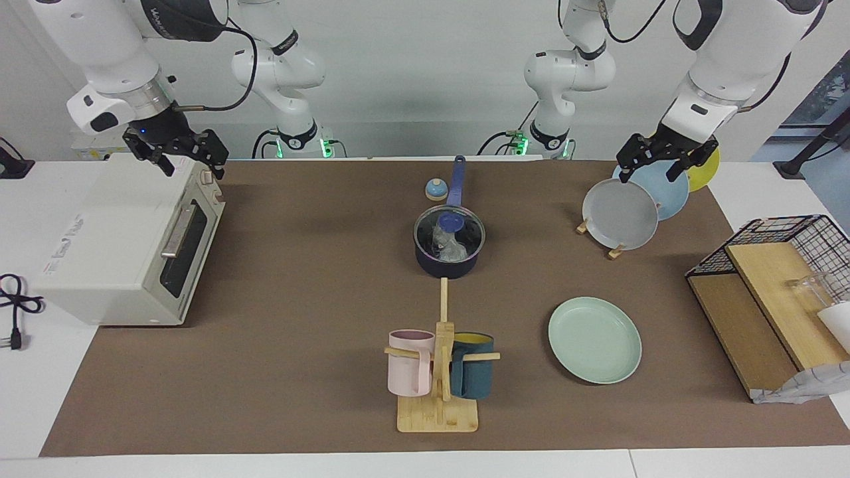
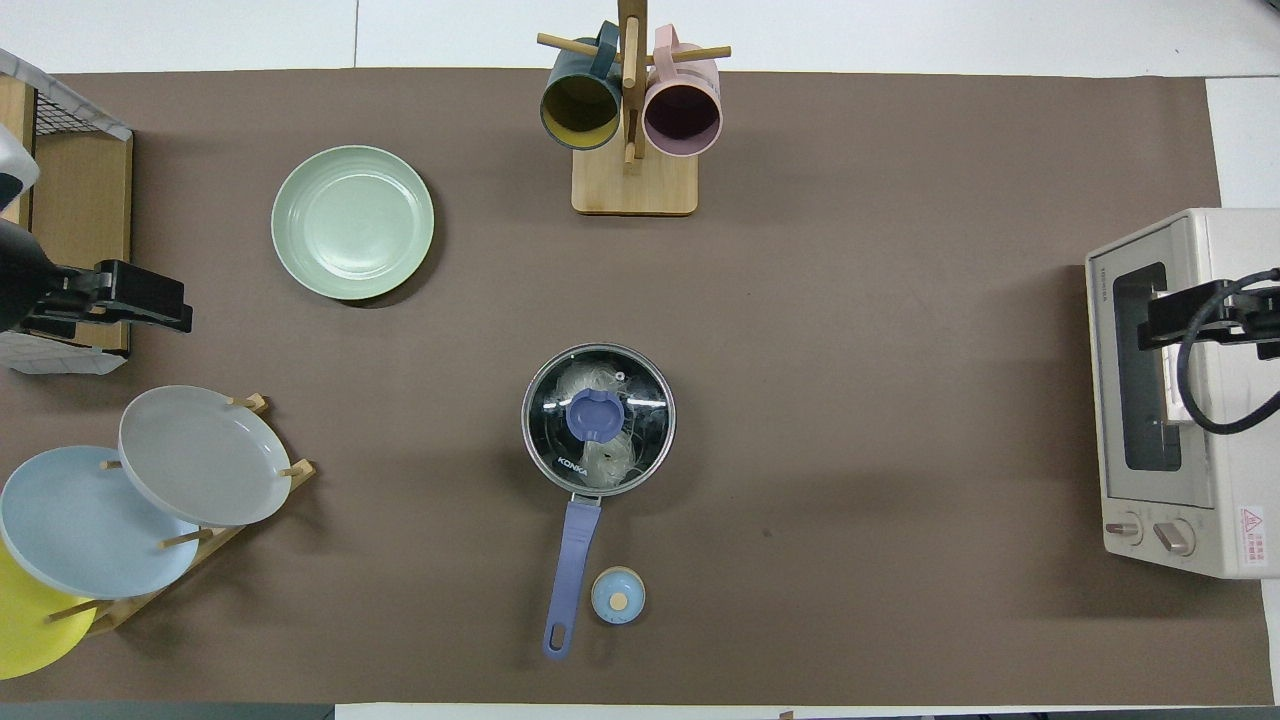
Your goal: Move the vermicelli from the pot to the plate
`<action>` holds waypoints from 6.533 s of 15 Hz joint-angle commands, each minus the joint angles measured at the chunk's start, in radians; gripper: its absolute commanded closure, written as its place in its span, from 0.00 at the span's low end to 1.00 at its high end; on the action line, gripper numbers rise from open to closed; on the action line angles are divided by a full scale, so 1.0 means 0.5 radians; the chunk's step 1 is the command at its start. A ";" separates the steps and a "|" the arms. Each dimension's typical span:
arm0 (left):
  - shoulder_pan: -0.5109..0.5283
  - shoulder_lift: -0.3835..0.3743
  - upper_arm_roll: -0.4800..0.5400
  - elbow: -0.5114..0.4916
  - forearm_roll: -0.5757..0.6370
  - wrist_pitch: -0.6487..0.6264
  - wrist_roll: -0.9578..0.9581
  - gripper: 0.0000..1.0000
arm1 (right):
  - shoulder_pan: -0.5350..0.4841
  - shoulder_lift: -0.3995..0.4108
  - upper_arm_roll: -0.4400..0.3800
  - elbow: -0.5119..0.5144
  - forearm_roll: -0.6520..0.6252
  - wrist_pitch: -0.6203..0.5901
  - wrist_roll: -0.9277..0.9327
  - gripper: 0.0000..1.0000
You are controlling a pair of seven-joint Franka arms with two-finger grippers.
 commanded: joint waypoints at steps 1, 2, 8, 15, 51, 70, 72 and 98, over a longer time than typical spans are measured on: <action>0.012 -0.042 -0.009 -0.041 0.033 -0.004 0.011 0.00 | -0.015 -0.017 0.009 -0.027 0.011 0.032 -0.067 0.00; 0.012 -0.042 -0.009 -0.041 0.033 -0.004 0.011 0.00 | -0.015 -0.017 0.009 -0.027 0.014 0.032 -0.067 0.00; 0.012 -0.042 -0.009 -0.041 0.033 -0.004 0.011 0.00 | 0.036 0.007 0.012 -0.011 0.032 0.124 -0.036 0.00; 0.012 -0.042 -0.009 -0.041 0.033 -0.004 0.011 0.00 | 0.539 0.249 0.012 0.270 0.069 0.115 0.493 0.00; 0.012 -0.042 -0.009 -0.041 0.033 -0.004 0.007 0.00 | 1.509 0.716 0.098 -0.171 -0.023 1.100 1.283 0.05; -0.025 -0.042 -0.018 -0.041 0.033 0.020 -0.008 0.00 | 1.255 0.716 0.092 0.262 -0.029 0.673 0.987 0.45; -0.083 -0.042 -0.027 -0.044 0.033 0.027 -0.011 0.00 | 1.084 0.707 0.092 0.262 -0.029 0.634 0.753 0.45; -1.224 0.434 -0.030 -0.939 -0.154 1.514 -0.913 0.00 | 0.049 0.369 0.095 -0.944 -0.004 1.449 -0.177 0.44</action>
